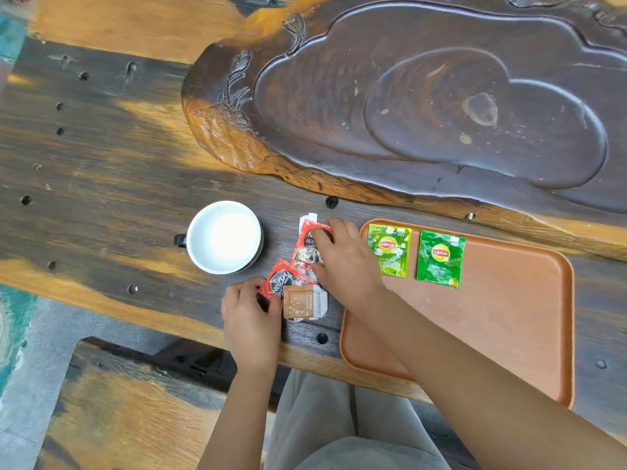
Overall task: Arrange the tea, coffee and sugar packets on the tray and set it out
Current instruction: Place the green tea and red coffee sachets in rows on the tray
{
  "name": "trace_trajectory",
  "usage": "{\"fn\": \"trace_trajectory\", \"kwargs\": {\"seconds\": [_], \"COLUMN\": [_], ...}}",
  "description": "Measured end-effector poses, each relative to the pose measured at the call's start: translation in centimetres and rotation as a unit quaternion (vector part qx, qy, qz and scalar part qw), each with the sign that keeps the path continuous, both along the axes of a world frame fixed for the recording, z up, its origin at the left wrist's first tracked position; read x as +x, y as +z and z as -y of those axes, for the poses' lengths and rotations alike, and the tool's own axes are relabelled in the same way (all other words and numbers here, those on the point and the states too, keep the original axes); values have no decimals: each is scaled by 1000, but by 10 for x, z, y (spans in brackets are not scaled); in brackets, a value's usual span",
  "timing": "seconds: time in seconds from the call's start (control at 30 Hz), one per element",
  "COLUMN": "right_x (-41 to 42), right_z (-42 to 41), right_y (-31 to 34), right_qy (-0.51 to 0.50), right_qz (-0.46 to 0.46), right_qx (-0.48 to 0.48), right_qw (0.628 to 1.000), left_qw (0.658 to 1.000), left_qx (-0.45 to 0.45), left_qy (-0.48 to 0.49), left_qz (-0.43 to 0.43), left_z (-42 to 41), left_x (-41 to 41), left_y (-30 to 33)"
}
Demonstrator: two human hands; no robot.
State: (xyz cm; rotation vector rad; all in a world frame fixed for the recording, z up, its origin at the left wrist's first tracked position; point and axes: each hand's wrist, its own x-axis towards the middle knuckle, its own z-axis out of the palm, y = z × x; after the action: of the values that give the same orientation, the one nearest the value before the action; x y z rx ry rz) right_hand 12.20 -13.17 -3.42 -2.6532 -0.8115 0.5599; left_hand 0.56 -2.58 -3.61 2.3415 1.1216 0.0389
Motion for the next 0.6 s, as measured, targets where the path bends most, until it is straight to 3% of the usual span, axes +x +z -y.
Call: {"fn": "trace_trajectory", "kwargs": {"seconds": [0.17, 0.3, 0.47, 0.6], "right_x": [-1, -1, 2, -2], "right_z": [2, 6, 20, 42], "right_y": [3, 7, 19, 27], "right_qy": [-29, -105, -179, -218], "right_qz": [12, -57, -74, -72], "right_qx": [55, 175, 267, 305], "right_qw": [998, 977, 944, 924], "left_qw": [997, 980, 964, 940], "left_qx": [-58, -122, -90, -137], "left_qy": [50, 131, 189, 199], "left_qz": [23, 83, 164, 239], "left_z": [-6, -15, -31, -31], "left_x": [2, -7, -37, -57], "left_y": [5, 11, 19, 30]}}
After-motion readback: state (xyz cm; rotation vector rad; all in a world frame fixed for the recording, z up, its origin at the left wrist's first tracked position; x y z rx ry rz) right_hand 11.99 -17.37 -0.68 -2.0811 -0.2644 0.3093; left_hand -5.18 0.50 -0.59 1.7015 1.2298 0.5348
